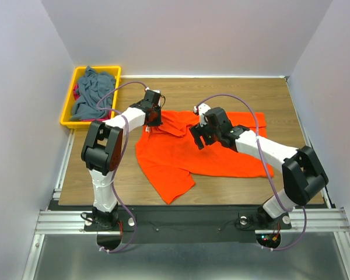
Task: Fold and stack the t-shirts
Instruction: Fold the tshirt
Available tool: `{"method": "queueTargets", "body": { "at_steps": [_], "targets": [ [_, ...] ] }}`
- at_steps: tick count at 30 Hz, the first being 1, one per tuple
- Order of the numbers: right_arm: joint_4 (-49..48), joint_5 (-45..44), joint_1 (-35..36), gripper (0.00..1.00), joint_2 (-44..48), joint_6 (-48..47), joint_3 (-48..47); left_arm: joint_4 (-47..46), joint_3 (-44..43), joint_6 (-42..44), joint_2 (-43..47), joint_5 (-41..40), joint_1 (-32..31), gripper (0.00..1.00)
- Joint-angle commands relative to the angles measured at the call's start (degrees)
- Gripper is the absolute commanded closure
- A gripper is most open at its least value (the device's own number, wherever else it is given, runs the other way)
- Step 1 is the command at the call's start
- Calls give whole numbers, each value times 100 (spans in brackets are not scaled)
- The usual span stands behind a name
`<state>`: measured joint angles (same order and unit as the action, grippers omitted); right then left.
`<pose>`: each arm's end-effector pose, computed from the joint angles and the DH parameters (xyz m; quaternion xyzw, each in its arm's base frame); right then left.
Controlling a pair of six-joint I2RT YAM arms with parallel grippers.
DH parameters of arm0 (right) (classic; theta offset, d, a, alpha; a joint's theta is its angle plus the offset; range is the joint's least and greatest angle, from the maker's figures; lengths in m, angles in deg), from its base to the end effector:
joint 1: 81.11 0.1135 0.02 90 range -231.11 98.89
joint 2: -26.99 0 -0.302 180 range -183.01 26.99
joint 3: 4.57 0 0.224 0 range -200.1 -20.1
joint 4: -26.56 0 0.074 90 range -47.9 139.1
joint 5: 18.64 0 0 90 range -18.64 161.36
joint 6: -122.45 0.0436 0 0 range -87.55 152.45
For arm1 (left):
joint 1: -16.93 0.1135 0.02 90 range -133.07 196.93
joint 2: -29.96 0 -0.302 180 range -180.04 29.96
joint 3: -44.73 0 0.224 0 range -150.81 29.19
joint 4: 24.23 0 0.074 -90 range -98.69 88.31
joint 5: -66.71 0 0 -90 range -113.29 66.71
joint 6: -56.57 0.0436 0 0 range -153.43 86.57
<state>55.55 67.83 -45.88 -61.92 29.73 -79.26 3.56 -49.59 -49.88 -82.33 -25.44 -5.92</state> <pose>0.2605 0.1807 0.2800 -0.2867 0.8715 0.0840 0.3889 0.3966 -0.1653 0.2396 0.0447 0.9252 -0.1102 0.3604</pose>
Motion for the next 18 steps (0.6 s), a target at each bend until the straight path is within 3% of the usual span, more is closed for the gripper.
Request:
{"method": "queueTargets", "body": {
  "at_steps": [1,18],
  "targets": [
    [-150,-130,-33,16,286,35,9,120,-85,-43,637,-66,-70,100],
    [-150,-157,-33,16,391,70,18,339,961,-429,1579,189,-325,99]
  ]
}}
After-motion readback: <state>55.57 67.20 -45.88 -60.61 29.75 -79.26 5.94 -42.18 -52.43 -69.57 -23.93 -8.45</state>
